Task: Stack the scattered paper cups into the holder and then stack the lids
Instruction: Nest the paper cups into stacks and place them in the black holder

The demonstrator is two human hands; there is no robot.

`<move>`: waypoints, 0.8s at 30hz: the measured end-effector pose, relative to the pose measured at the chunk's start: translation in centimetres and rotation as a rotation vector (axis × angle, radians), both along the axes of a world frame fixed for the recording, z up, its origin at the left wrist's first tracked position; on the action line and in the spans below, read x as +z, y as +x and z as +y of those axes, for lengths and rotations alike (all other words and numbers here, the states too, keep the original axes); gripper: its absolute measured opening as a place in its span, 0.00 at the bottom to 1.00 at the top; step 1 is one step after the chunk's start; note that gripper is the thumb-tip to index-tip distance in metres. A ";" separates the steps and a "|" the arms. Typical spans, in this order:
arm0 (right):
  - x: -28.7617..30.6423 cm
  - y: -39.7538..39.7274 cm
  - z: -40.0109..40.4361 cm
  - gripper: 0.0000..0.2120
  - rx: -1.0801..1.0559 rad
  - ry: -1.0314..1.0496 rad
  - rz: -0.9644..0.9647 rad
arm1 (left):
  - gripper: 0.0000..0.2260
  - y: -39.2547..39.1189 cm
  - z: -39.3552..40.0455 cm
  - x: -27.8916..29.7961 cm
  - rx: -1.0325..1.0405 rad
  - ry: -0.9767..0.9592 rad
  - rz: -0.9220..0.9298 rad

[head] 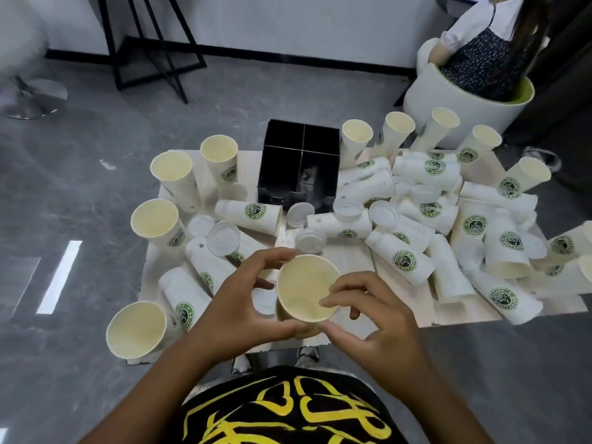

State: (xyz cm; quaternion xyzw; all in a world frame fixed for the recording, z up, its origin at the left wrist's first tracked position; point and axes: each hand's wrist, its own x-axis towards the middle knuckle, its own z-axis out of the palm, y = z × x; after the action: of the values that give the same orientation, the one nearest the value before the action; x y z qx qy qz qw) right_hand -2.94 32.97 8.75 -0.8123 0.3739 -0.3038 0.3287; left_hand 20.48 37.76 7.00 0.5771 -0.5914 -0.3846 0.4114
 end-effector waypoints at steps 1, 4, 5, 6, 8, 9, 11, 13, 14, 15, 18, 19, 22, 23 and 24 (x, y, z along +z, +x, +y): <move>-0.7 0.0 0.3 0.19 -0.032 0.048 -0.004 | 0.40 0.2 0.1 -0.4 -0.014 0.005 -0.010; -2.2 0.0 1.0 0.32 -0.132 0.184 -0.017 | 0.39 0.4 0.2 -1.4 -0.054 0.012 -0.012; -2.7 0.0 1.1 0.34 -0.154 0.224 -0.010 | 0.38 0.5 0.2 -1.8 -0.063 0.016 -0.010; -3.1 0.0 1.2 0.36 -0.165 0.250 0.007 | 0.38 0.4 0.2 -2.1 -0.071 0.022 -0.007; -3.9 0.0 1.5 0.37 -0.174 0.269 0.055 | 0.37 0.4 0.1 -2.7 -0.081 0.038 -0.008; -4.2 0.1 1.6 0.37 -0.175 0.277 0.076 | 0.36 0.5 0.0 -2.9 -0.084 0.047 -0.012; -4.7 0.4 1.8 0.37 -0.177 0.300 0.111 | 0.35 0.6 -0.3 -3.6 -0.100 0.068 -0.028; -5.3 0.6 1.9 0.38 -0.184 0.337 0.126 | 0.35 0.7 -0.5 -4.3 -0.122 0.099 -0.034; -5.5 0.7 1.9 0.38 -0.192 0.357 0.125 | 0.35 0.8 -0.6 -4.6 -0.130 0.119 -0.027; -5.7 0.7 1.9 0.37 -0.199 0.376 0.119 | 0.36 0.9 -0.7 -4.9 -0.136 0.139 -0.015; -6.1 0.6 2.0 0.37 -0.210 0.463 0.053 | 0.37 1.1 -1.0 -5.7 -0.165 0.178 0.022; -6.3 0.6 2.0 0.37 -0.214 0.501 0.021 | 0.37 1.1 -1.1 -5.9 -0.172 0.187 0.038; -6.9 0.5 1.8 0.37 -0.224 0.627 -0.072 | 0.36 1.0 -1.4 -6.3 -0.167 0.209 0.096; -7.1 0.5 1.7 0.37 -0.227 0.656 -0.097 | 0.36 0.9 -1.4 -6.5 -0.162 0.212 0.110; -7.3 0.5 1.6 0.37 -0.229 0.675 -0.119 | 0.36 0.9 -1.5 -6.6 -0.158 0.214 0.122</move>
State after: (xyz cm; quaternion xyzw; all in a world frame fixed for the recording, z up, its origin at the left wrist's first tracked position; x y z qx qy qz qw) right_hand -2.45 34.60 1.48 -0.5920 0.5219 -0.2448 0.5633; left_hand 21.35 36.25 0.39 0.5447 -0.5646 -0.5111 0.3513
